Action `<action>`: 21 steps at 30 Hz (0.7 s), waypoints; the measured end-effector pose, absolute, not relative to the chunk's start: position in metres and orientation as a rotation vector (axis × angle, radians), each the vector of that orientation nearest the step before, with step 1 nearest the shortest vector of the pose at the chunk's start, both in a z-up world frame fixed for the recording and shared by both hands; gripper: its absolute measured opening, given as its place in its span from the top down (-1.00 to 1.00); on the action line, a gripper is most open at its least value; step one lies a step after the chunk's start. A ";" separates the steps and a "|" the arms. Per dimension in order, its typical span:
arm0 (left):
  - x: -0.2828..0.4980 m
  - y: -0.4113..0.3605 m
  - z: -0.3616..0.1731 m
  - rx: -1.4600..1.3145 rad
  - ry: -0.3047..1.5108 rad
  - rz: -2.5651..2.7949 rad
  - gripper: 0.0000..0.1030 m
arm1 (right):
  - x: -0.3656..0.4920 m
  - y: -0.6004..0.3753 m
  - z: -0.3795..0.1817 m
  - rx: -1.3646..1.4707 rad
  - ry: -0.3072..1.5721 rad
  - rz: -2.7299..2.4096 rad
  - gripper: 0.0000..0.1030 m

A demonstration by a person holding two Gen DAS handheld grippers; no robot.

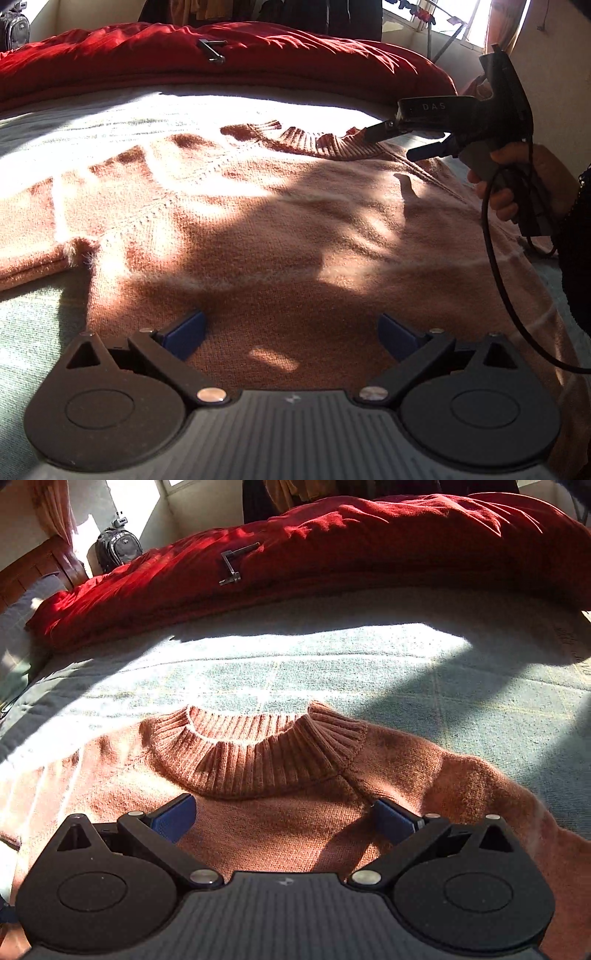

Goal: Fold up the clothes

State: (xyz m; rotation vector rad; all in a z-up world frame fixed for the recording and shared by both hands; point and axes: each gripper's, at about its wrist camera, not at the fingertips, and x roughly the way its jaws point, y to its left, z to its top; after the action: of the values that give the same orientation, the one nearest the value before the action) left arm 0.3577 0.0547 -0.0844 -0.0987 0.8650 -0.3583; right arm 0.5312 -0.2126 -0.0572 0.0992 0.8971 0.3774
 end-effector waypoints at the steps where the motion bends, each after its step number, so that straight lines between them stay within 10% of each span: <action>1: 0.358 0.055 -0.081 -0.100 0.861 -0.355 -0.93 | 0.528 -0.211 -0.053 0.090 0.894 0.382 -1.00; 21: 0.437 0.080 -0.090 -0.086 0.831 -0.256 -0.94 | 0.511 -0.253 -0.077 0.039 0.922 0.221 -1.00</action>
State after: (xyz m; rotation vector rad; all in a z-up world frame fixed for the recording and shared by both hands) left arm 0.4369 0.0796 -0.0897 -0.0857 0.8309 -0.2559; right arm 0.5108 -0.2535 -0.0770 0.0388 0.9220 0.2212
